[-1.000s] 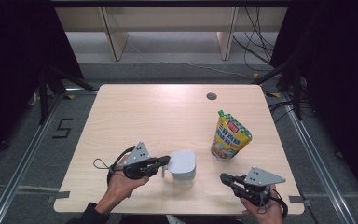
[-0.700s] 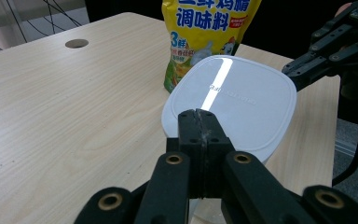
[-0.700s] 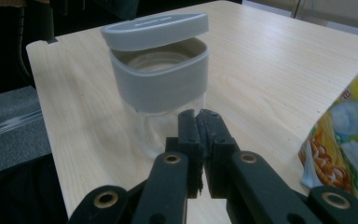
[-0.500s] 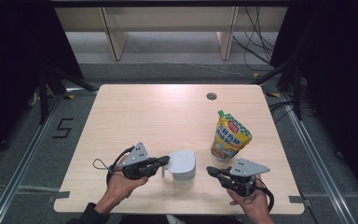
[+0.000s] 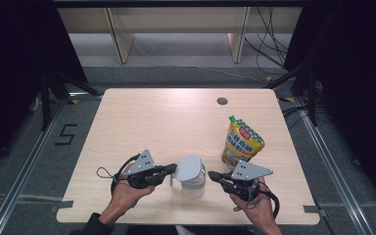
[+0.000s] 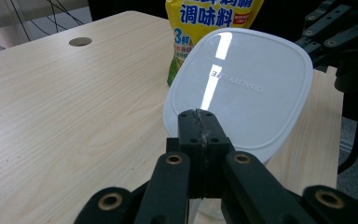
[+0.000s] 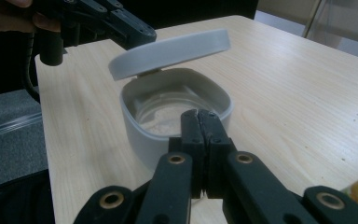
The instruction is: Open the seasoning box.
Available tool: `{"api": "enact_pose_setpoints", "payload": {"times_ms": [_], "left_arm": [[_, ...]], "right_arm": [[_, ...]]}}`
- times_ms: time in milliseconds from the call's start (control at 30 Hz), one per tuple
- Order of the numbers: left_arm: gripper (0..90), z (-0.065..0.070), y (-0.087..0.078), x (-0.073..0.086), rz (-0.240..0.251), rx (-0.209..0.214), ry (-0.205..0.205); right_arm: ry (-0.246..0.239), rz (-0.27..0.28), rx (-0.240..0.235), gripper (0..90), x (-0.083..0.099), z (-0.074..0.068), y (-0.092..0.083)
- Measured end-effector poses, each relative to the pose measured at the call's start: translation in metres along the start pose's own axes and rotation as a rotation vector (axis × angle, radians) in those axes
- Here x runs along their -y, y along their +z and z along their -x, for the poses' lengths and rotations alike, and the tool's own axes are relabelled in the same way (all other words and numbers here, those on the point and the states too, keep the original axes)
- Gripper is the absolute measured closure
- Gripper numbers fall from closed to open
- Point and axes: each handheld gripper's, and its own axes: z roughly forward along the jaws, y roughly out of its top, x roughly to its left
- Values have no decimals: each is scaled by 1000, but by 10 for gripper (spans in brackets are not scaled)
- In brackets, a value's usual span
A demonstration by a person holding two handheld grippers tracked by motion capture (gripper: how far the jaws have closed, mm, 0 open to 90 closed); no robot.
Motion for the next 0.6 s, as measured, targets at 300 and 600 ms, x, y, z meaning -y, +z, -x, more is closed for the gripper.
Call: {"api": "enact_pose_setpoints", "payload": {"times_ms": [300, 600], "left_arm": [[844, -2, 0, 1, 14, -4, -27], [588, -13, -18, 22, -6, -19, -102]], "right_arm": [[-31, 3, -33, 900, -13, -5, 10], [-60, 21, -23, 900, -25, -12, 19]]}}
